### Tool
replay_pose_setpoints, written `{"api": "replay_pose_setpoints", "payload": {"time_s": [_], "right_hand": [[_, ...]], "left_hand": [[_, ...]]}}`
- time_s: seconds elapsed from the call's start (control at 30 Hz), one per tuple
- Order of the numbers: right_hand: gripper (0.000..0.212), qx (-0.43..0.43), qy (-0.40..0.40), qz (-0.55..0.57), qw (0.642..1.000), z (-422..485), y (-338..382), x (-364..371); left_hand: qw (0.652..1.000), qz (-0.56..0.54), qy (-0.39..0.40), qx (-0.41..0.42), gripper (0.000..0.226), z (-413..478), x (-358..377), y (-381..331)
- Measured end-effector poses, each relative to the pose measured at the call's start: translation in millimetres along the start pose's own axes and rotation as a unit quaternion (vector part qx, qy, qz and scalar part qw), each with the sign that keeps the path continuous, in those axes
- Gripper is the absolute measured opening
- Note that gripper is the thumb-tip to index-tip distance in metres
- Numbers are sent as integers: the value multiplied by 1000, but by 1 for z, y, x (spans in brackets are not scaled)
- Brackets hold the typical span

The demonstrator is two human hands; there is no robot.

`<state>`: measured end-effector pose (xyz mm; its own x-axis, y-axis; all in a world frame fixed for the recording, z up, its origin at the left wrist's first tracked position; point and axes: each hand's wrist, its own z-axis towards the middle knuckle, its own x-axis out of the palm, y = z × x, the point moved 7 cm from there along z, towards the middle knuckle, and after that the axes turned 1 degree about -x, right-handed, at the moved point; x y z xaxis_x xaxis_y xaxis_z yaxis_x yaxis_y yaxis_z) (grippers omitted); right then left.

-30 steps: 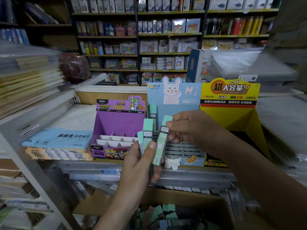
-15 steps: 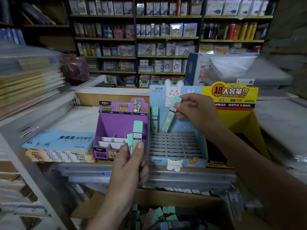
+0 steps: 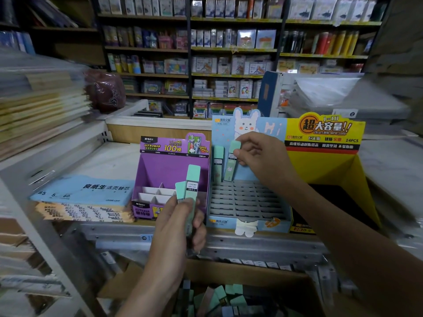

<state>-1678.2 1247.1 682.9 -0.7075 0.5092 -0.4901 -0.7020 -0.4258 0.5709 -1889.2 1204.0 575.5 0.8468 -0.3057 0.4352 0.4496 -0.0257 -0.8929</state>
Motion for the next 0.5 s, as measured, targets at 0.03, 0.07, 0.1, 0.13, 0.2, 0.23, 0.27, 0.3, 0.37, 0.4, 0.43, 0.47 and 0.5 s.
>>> {"api": "replay_pose_setpoints", "payload": {"time_s": [0.03, 0.07, 0.1, 0.13, 0.2, 0.23, 0.27, 0.3, 0.37, 0.4, 0.43, 0.47, 0.5], "right_hand": [[14, 4, 3, 6, 1000, 0, -1, 1], [16, 6, 6, 11, 1000, 1, -2, 1], [19, 10, 10, 14, 1000, 2, -3, 2], [21, 15, 12, 17, 1000, 2, -4, 3], [24, 25, 9, 30, 999, 2, -6, 3], [24, 23, 8, 27, 999, 2, -6, 4], [23, 16, 10, 14, 1000, 2, -5, 5], [20, 7, 17, -3, 1000, 1, -4, 8], [16, -5, 40, -38, 998, 0, -3, 13], [14, -15, 50, -61, 997, -1, -2, 15], [15, -26, 58, -91, 994, -1, 0, 16], [17, -36, 65, -125, 989, -1, 2, 17], [20, -45, 71, -155, 984, -1, 4, 18]], "left_hand": [[1000, 0, 1, 1, 27, 0, 1, -1], [1000, -1, 1, 2, 26, 0, 1, -2], [1000, -1, 1, 5, 27, 1, 1, -2], [1000, 2, 2, 8, 29, 1, 1, -2], [1000, 8, 3, 14, 32, 2, 1, -2], [1000, 8, 1, 15, 33, 2, 1, -2], [1000, 9, -1, 15, 33, 2, 1, -2], [1000, 12, -2, 16, 34, 2, 1, -2], [999, 25, -3, 20, 34, 2, 2, -3], [999, 32, -4, 22, 33, 2, 1, -3], [999, 36, -2, 24, 32, 2, 2, -3], [999, 36, -1, 25, 30, 1, 2, -4], [999, 32, 0, 26, 28, 1, 2, -4]]}}
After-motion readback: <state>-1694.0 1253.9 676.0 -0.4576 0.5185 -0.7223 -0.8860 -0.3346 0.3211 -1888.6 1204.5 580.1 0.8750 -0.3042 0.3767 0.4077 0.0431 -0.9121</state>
